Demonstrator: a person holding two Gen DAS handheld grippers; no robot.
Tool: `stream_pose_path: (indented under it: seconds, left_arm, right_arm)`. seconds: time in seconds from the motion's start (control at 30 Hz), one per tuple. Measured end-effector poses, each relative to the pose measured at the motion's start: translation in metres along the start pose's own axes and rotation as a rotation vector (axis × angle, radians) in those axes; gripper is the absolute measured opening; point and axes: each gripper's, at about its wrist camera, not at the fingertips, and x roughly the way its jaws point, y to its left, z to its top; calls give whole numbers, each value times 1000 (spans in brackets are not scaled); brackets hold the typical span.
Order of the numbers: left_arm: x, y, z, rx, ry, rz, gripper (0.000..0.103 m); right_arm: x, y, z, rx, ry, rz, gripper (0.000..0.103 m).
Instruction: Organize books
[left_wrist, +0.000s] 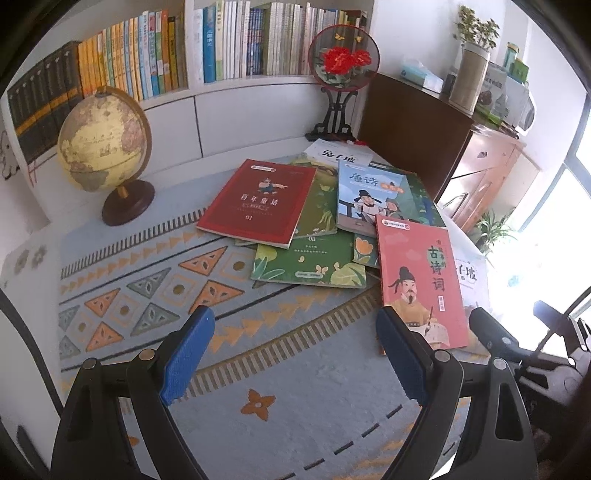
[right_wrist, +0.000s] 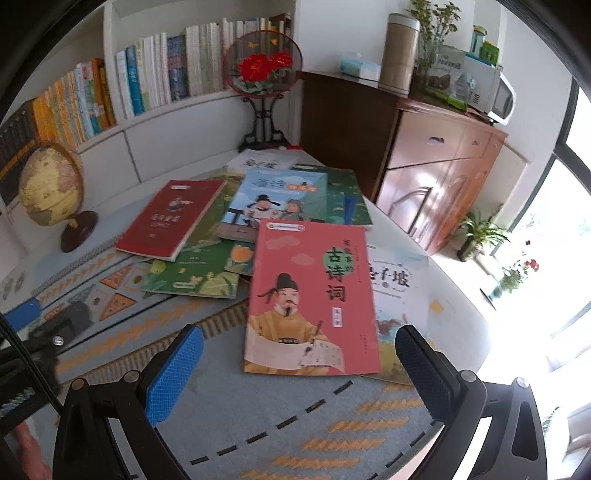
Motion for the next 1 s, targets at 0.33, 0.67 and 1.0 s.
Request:
stream_pose_path:
  seconds: [0.33,0.67,1.0]
  left_arm:
    - [9,7,9,4,5,-24,88]
    - [40,-27,13,83,58,-133,88]
    - [100,-73,18,44,160,-226,87]
  right_arm:
    - [17,-26,6,90,70,33,103]
    - [41,-81,1,130,86,95,103]
    - [113,-124,-4,192,213,245,70]
